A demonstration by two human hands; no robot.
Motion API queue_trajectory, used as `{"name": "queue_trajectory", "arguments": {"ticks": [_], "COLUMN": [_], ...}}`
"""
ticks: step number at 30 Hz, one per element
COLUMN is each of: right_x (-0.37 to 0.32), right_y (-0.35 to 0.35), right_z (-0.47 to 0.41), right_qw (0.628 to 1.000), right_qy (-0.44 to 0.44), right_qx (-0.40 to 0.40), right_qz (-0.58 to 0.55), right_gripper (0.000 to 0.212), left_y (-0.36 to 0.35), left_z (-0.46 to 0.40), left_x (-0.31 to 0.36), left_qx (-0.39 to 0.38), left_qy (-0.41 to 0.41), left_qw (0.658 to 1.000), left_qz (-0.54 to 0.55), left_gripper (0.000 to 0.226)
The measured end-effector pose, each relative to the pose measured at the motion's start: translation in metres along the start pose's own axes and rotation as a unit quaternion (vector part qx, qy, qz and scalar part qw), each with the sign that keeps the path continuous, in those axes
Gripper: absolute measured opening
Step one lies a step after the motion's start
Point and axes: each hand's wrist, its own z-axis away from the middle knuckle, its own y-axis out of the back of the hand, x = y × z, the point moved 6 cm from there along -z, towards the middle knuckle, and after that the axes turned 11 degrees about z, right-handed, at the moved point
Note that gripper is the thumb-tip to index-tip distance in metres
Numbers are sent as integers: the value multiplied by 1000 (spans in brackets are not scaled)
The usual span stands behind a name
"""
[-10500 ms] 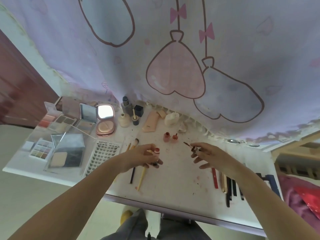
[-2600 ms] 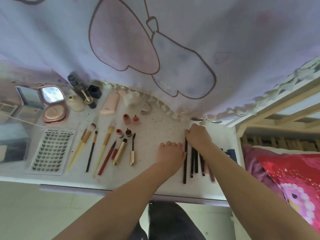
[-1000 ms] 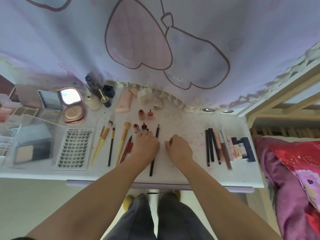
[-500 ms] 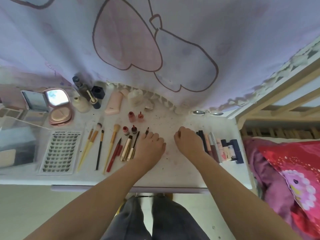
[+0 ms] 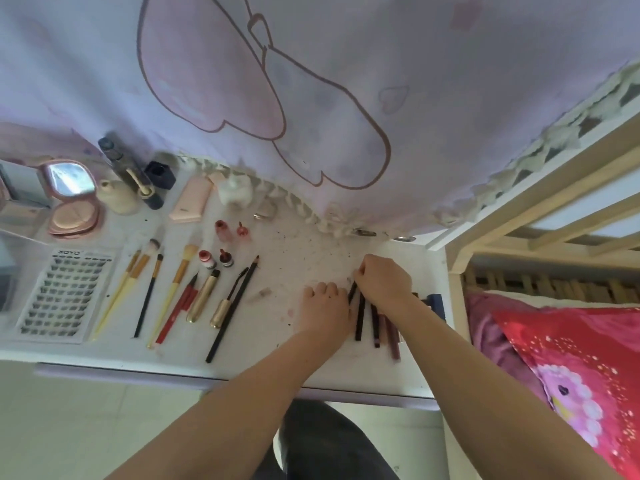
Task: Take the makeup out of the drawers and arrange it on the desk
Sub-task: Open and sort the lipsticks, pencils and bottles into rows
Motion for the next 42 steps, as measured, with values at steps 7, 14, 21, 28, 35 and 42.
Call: {"name": "queue_trajectory", "arguments": {"ticks": [7, 14, 21, 28, 35, 42], "right_x": [-27, -56, -24, -57, -88, -122], "right_y": [11, 33, 49, 30, -30, -45], "right_z": [5, 27, 21, 41, 46, 45], "right_qw": [966, 916, 850, 900, 991, 999], "right_qy": [52, 126, 6, 49, -6, 23], "right_qx": [-101, -168, -130, -195, -41, -20], "right_qz": [-231, -340, -511, -386, -128, 17], "right_gripper": [34, 25, 20, 25, 24, 35], "left_y": [42, 65, 80, 65, 50, 40], "left_z": [23, 45, 70, 67, 40, 31], "left_x": [-23, -67, -115, -118, -113, -118], "left_qx": [126, 62, -63, -26, -4, -27], "left_qy": [-78, -30, 3, 57, 92, 46], "left_qw": [987, 982, 986, 966, 979, 998], "left_qz": [67, 177, 152, 251, 184, 35], "left_gripper": [21, 29, 25, 28, 17, 24]}}
